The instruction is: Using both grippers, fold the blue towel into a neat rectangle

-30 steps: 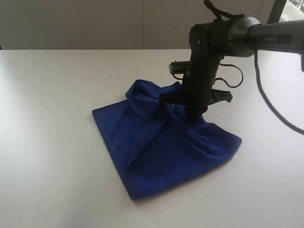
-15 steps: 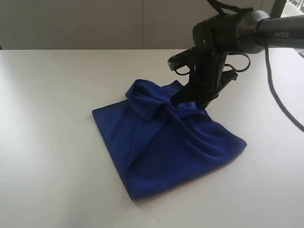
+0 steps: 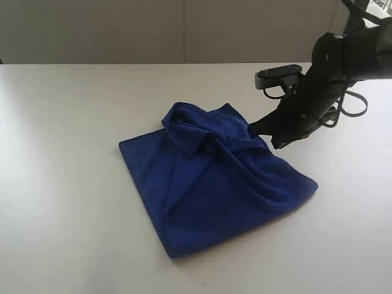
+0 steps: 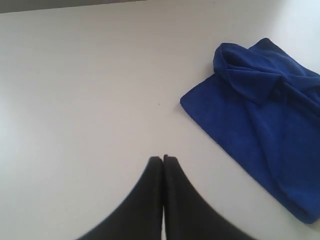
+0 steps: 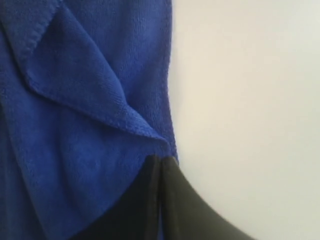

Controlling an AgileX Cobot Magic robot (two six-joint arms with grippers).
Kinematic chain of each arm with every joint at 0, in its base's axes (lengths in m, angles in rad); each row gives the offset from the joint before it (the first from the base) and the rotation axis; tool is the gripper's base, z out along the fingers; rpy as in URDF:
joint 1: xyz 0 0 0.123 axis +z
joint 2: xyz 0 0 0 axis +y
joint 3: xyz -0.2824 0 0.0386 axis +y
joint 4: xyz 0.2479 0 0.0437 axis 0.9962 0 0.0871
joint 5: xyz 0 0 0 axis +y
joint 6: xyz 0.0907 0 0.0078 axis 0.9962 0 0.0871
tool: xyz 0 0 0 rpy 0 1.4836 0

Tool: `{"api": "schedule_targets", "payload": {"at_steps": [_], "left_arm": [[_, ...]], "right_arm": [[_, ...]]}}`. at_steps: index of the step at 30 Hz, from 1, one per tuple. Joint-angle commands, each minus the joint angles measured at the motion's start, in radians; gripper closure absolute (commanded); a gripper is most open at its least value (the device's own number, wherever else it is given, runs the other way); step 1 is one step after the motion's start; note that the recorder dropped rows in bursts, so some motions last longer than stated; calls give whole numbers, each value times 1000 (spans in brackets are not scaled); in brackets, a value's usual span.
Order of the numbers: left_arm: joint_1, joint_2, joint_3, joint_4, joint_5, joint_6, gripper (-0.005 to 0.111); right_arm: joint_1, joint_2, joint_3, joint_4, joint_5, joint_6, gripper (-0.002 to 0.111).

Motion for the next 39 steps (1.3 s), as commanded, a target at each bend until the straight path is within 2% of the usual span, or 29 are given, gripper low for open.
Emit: {"api": "schedule_targets", "payload": {"at_steps": [1, 3, 6, 10, 12, 19, 22, 25, 31, 35, 39], "left_arm": [[0, -4, 3, -91, -34, -51, 107], [0, 45, 3, -248, -21, 27, 107], [0, 300, 3, -540, 26, 274, 107], [-2, 517, -2, -761, 27, 482, 107], [-31, 606, -4, -826, 4, 541, 107], [-197, 886, -33, -834, -219, 553, 107], [-232, 957, -104, -834, -194, 553, 107], [-257, 1014, -178, -832, -191, 555, 107], [-331, 1107, -318, -831, -119, 544, 107], [-397, 1165, -346, -816, -127, 550, 107], [-409, 1222, -350, -778, -126, 552, 107]], "right_arm": [[-7, -13, 32, 65, -29, -136, 108], [-7, -13, 32, 185, -2, -262, 108], [-7, -13, 32, 267, 40, -347, 108], [-7, -13, 32, 267, 56, -347, 108], [-7, -13, 32, 273, 56, -355, 108], [17, -5, 32, 250, 55, -416, 108], [29, -15, 32, 208, 18, -344, 108], [51, -39, 32, 83, -14, -235, 108], [66, -51, 33, 59, -27, -227, 108], [66, -25, 33, 59, 6, -235, 108], [66, -6, 58, 57, -12, -246, 108]]}}
